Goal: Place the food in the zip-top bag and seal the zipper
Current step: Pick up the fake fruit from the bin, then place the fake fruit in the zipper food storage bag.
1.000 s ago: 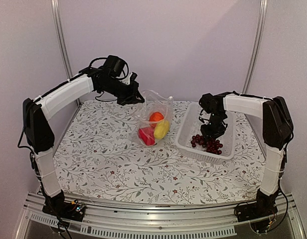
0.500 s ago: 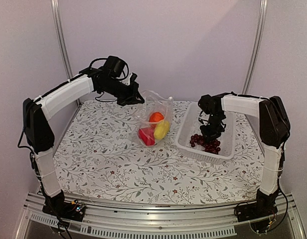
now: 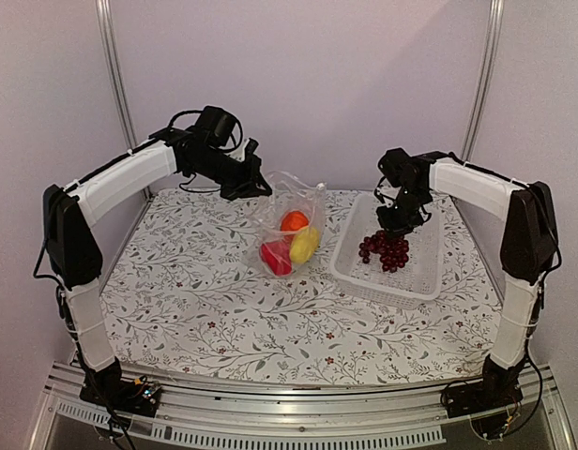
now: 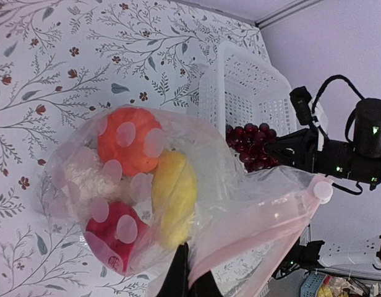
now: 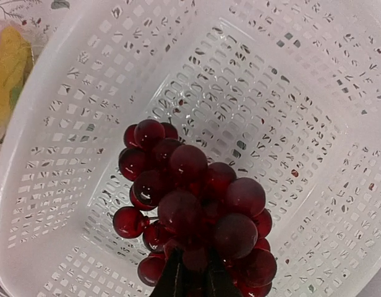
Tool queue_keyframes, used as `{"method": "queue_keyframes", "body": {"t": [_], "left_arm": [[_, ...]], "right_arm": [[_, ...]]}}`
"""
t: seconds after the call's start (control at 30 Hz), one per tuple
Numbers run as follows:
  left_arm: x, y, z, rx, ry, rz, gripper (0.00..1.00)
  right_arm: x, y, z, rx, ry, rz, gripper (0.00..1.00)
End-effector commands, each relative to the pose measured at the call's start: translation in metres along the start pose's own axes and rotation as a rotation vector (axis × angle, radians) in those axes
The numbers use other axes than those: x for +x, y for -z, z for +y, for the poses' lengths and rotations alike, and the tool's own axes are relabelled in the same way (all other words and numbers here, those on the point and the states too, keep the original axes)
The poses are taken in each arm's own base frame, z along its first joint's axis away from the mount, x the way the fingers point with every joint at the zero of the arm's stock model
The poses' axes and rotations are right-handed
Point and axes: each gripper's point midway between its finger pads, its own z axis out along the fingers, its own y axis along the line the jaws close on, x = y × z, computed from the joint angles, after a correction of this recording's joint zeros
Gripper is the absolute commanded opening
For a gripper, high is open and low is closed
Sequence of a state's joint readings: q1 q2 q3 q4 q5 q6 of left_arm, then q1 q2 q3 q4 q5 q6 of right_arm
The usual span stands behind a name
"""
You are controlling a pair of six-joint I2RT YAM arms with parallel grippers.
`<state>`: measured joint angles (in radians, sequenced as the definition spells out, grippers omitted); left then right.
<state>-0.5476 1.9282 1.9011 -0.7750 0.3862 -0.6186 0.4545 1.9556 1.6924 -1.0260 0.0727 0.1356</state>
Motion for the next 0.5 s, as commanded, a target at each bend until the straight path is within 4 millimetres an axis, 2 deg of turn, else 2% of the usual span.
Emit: {"method": "queue_keyframes", "body": {"t": [0.0,0.23,0.47], "left_arm": [[-0.005,0.010,-0.004,0.015,0.002,-0.018,0.00],[-0.005,0.009,-0.004,0.018,-0.001,-0.017,0.00],[-0.005,0.007,-0.004,0.018,0.002,-0.014,0.00]], "right_arm": [[-0.033,0.054,-0.003,-0.021,-0.033,-0.159,0.01],[-0.068,0.126,0.007,-0.110,-0.054,-0.337,0.00],[-0.094,0.223,0.040,-0.361,-0.027,-0.578,0.00]]}}
